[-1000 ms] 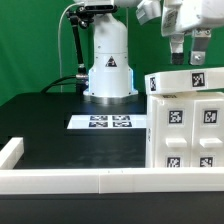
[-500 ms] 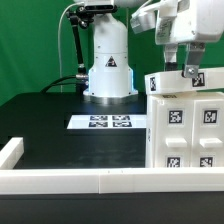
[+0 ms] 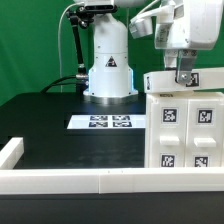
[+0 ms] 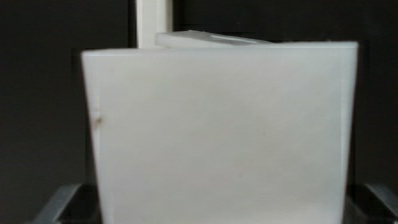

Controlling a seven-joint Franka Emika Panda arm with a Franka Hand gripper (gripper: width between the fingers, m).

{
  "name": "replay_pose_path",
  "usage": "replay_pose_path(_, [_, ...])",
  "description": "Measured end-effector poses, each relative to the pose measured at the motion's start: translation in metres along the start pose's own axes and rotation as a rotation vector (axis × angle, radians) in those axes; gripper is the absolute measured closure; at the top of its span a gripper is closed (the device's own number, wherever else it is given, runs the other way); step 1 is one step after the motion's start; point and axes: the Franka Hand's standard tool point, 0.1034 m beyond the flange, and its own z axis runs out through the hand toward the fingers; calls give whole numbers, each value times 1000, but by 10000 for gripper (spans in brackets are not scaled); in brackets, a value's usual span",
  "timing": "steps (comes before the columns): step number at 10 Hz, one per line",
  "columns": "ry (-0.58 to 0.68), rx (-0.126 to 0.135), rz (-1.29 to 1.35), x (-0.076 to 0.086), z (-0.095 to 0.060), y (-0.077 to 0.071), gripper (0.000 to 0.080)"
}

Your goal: Assemble cabinet

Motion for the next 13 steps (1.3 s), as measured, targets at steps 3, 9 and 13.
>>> replay_pose_path(3, [0, -1, 61, 0, 0, 0, 229])
replay_pose_path(9, [6, -5, 592, 0, 0, -3, 229])
replay_pose_path(13, [8, -2, 1033, 6, 2, -5, 230])
